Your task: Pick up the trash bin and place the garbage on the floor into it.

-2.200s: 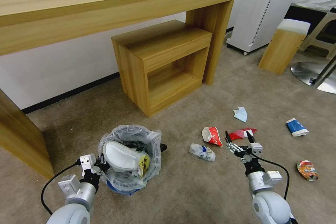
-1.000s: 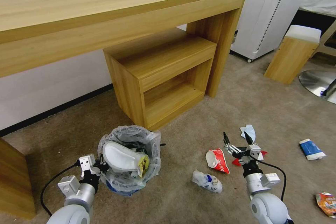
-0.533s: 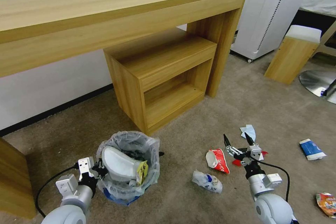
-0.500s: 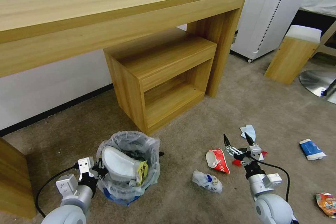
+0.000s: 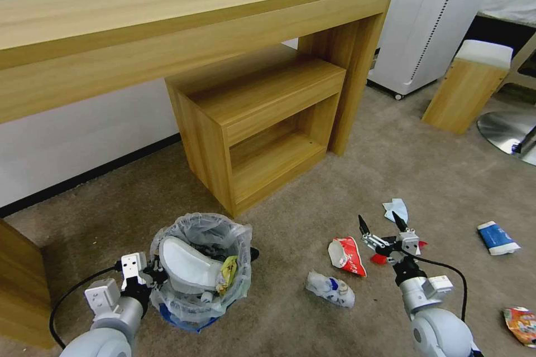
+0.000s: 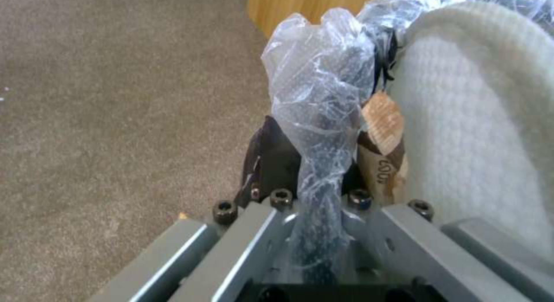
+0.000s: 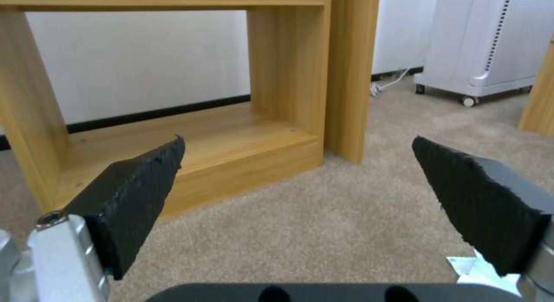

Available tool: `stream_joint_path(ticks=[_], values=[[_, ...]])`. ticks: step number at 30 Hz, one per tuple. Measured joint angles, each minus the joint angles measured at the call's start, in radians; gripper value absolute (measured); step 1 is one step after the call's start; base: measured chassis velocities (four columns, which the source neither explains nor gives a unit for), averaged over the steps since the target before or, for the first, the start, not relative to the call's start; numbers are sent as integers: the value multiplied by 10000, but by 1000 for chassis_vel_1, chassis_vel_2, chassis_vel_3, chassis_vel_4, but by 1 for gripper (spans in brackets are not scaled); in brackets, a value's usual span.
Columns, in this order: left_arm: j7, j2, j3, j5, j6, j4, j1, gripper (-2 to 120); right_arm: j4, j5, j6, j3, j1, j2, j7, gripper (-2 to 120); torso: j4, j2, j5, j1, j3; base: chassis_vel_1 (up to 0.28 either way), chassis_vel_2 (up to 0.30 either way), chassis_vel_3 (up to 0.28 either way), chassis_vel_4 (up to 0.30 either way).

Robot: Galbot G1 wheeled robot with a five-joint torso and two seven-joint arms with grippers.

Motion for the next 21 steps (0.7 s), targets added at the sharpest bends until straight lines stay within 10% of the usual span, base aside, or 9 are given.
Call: stream_joint_path(ticks=[21], values=[[-899, 699, -99, -1288, 743, -995, 122, 1, 136, -35, -67, 46, -255, -240, 26, 100, 0, 0, 0, 0, 0, 0, 0, 0, 0]])
